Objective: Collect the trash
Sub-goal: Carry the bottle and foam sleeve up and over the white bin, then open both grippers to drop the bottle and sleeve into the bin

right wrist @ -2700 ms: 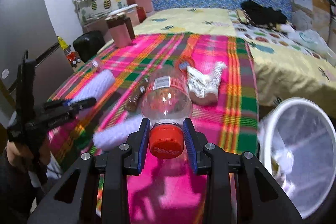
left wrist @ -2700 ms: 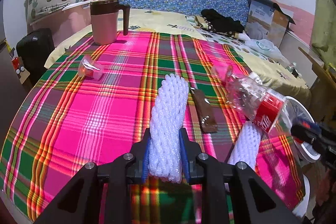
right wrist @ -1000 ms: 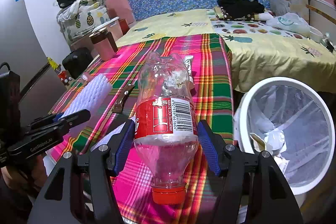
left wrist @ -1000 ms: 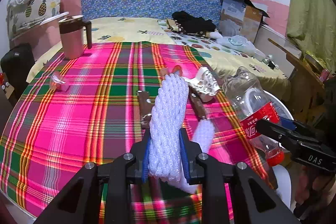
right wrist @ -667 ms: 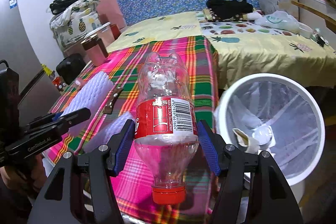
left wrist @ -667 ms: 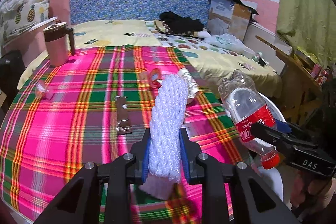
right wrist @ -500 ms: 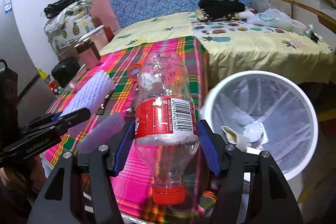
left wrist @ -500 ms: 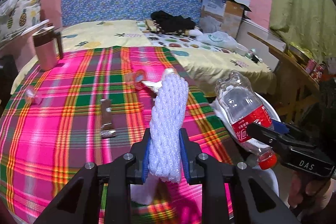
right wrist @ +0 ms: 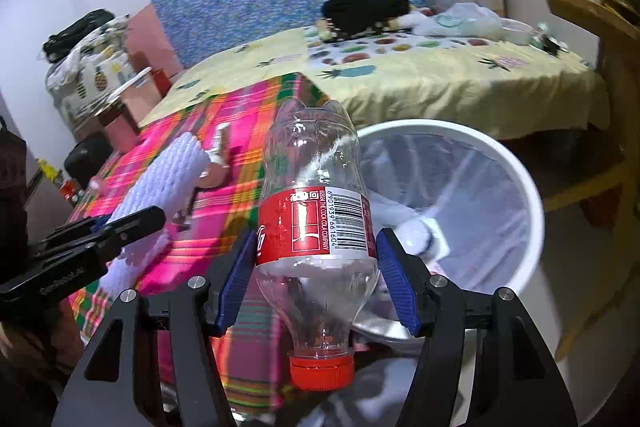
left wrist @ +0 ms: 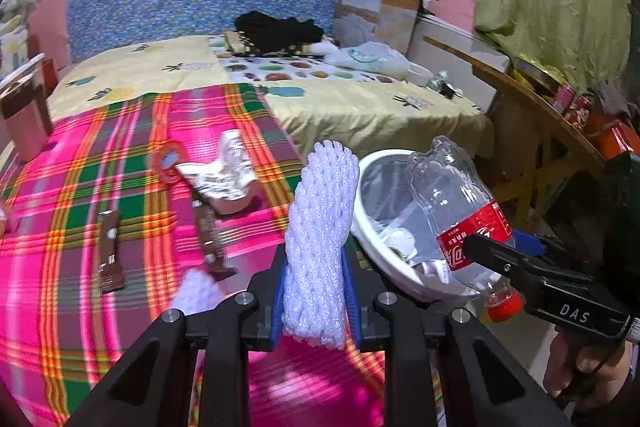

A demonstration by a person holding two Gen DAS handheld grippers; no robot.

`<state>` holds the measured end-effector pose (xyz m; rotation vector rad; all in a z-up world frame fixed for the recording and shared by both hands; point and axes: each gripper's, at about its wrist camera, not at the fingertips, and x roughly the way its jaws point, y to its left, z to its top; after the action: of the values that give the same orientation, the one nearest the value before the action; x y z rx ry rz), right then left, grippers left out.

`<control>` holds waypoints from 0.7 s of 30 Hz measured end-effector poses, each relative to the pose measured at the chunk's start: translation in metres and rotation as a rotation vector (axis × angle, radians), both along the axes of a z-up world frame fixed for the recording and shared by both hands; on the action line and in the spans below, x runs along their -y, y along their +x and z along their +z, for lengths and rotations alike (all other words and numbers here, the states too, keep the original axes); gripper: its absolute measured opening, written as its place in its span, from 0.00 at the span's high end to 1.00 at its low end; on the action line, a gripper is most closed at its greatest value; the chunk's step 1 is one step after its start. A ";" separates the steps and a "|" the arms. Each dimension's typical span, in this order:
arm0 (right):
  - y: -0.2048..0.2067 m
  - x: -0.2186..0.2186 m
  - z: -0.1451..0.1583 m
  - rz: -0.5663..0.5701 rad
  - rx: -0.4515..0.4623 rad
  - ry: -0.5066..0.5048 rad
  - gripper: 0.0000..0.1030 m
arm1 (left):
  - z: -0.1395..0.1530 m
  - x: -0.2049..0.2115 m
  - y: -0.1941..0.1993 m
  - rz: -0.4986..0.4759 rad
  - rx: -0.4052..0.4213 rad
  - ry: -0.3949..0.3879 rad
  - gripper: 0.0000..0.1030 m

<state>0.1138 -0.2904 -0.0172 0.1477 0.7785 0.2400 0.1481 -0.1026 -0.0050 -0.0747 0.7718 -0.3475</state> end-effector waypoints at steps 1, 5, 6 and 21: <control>0.001 0.004 -0.001 -0.012 -0.003 -0.001 0.39 | -0.001 0.005 0.002 -0.010 -0.002 0.000 0.76; 0.000 0.017 -0.004 -0.057 -0.020 -0.008 0.39 | -0.007 0.023 0.010 -0.049 -0.018 -0.003 0.75; 0.000 0.018 -0.004 -0.064 -0.022 -0.009 0.39 | -0.008 0.028 0.012 -0.059 -0.021 -0.002 0.75; 0.004 0.048 -0.018 -0.151 -0.105 -0.042 0.39 | -0.032 0.085 0.040 -0.177 -0.075 0.003 0.75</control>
<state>0.1181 -0.3386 -0.0350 0.1800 0.8720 0.0733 0.1877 -0.1880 -0.0372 -0.0165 0.8558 -0.5136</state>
